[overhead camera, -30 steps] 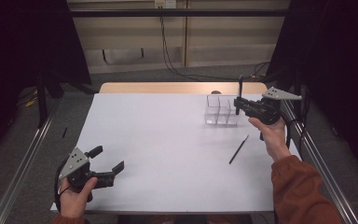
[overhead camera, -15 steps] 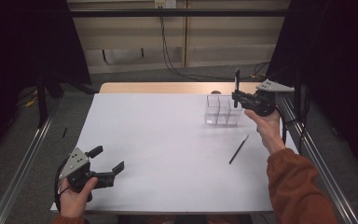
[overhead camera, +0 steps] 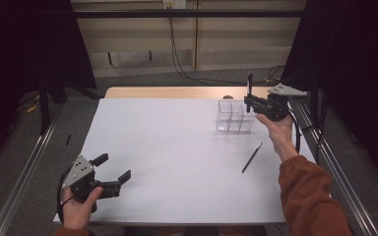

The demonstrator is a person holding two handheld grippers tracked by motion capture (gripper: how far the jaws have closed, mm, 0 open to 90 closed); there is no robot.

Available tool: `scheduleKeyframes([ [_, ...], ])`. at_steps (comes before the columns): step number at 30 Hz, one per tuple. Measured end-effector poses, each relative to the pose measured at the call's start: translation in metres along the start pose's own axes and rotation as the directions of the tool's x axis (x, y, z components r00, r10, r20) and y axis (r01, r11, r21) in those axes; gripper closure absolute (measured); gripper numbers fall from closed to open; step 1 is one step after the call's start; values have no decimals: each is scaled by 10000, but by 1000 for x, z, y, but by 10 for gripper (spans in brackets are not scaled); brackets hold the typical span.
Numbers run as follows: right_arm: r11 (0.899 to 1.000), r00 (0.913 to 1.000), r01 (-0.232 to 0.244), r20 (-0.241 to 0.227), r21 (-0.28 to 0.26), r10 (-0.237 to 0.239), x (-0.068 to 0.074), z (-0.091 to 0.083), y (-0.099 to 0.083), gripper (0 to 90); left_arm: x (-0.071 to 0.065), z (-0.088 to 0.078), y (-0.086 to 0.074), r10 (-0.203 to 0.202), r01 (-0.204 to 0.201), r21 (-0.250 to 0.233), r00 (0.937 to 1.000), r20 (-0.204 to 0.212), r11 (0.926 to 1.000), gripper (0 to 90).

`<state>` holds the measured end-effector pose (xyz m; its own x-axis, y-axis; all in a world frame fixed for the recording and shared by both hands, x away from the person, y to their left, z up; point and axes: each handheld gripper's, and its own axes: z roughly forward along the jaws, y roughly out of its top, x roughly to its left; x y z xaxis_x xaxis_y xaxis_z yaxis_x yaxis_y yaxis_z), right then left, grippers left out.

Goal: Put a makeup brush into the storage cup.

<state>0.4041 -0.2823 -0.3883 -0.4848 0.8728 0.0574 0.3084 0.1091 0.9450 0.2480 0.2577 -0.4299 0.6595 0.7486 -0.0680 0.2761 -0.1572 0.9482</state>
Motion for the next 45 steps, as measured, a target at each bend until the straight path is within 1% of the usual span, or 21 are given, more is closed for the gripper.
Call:
scheduleKeyframes([
  [2, 9999, 9999, -114, 87, -49, 114, -2, 1, -2, 798, 0, 0, 0, 7, -7, -3, 10000, 4, 10000, 25],
  [10, 9998, 9993, -97, 350, 182, 91, -6, 10, -10, 798, 0, 1, 0, -18, 18, 43, 10000, 21, 10000, 26],
  [17, 9995, 9996, -181, 237, 263, 175, -9, 16, -15, 798, 0, 1, 0, 18, -18, 40, 10000, -6, 10000, 27],
  [23, 9989, 9991, -333, 281, 335, 324, -11, 20, -21, 798, 0, 1, 0, 58, -58, 72, 10000, -12, 10000, 27],
  [26, 9988, 9989, -390, 274, 289, 382, -12, 21, -22, 797, 0, 1, 0, 45, -45, 95, 10000, -18, 9999, 27],
  [31, 9986, 9988, -419, 277, 324, 410, -13, 23, -25, 797, -1, 1, 0, 54, -54, 85, 10000, -19, 9999, 27],
  [35, 9979, 9982, -495, 350, 429, 480, -16, 24, -30, 798, 0, 1, 0, 55, -55, 86, 10000, -32, 9999, 27],
  [45, 9964, 9976, -614, 356, 579, 594, -18, 27, -38, 797, 0, 1, -1, -1, 1, 99, 10000, -59, 10000, 26],
])
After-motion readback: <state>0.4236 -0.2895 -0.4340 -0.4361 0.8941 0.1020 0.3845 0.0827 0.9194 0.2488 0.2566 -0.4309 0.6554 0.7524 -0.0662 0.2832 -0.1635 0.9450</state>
